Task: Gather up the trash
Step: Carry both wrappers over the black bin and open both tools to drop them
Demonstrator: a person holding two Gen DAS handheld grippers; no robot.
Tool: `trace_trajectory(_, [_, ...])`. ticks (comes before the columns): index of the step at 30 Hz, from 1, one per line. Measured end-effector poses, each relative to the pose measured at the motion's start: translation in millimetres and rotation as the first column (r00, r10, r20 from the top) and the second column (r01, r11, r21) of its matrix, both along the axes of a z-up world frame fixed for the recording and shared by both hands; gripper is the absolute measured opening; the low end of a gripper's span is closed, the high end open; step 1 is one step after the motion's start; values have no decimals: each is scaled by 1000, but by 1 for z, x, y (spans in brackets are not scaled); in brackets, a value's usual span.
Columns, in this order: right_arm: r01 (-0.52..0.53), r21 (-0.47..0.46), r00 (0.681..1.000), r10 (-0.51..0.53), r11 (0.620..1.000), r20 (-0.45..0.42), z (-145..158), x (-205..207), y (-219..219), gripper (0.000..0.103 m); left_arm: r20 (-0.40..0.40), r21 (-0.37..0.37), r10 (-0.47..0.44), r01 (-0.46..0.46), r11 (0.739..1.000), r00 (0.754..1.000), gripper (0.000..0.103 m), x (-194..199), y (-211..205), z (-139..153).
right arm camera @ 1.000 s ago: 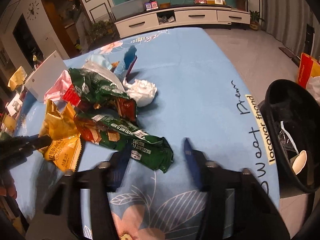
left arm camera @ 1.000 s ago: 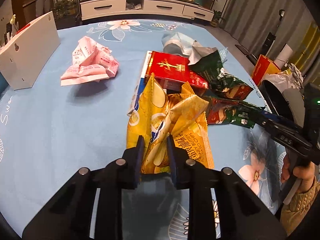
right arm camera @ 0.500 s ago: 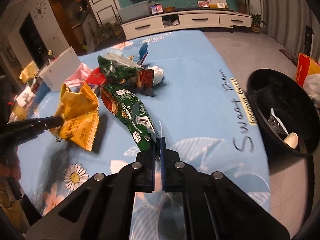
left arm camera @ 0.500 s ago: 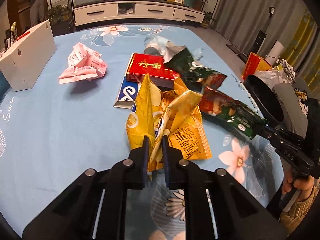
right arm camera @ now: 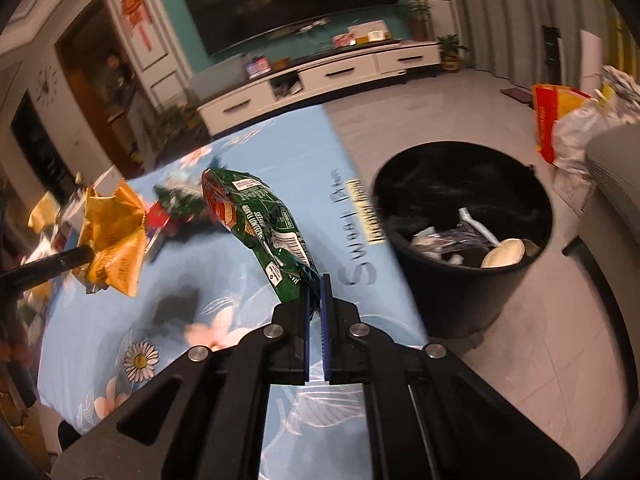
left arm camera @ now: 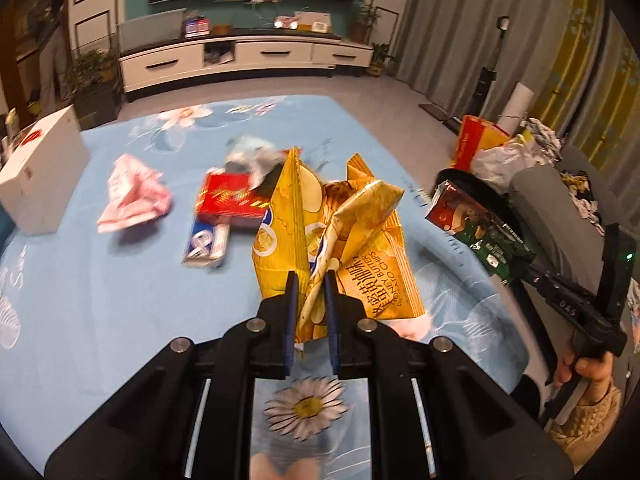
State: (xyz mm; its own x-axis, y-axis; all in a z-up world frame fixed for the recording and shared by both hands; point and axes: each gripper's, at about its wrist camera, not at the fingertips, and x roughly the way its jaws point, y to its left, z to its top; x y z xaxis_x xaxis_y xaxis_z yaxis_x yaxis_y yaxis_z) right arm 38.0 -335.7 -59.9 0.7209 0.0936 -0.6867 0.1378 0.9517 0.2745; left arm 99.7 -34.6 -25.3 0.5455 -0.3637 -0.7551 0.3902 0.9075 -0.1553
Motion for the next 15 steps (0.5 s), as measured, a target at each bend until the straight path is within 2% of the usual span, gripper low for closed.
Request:
trace_trajectory(7, [134, 8, 991, -134, 991, 28, 0, -15, -48, 5, 3, -21, -91, 91, 996, 996, 14, 19, -60, 8])
trace_trajectory(12, [228, -15, 973, -227, 974, 40, 0, -23, -80, 5, -12, -20, -170, 170, 985, 985, 14, 34, -116, 2])
trace_trajectory(15, [279, -11, 960, -278, 960, 43, -2, -25, -99, 5, -39, -44, -220, 219, 975, 975, 14, 44, -150, -4])
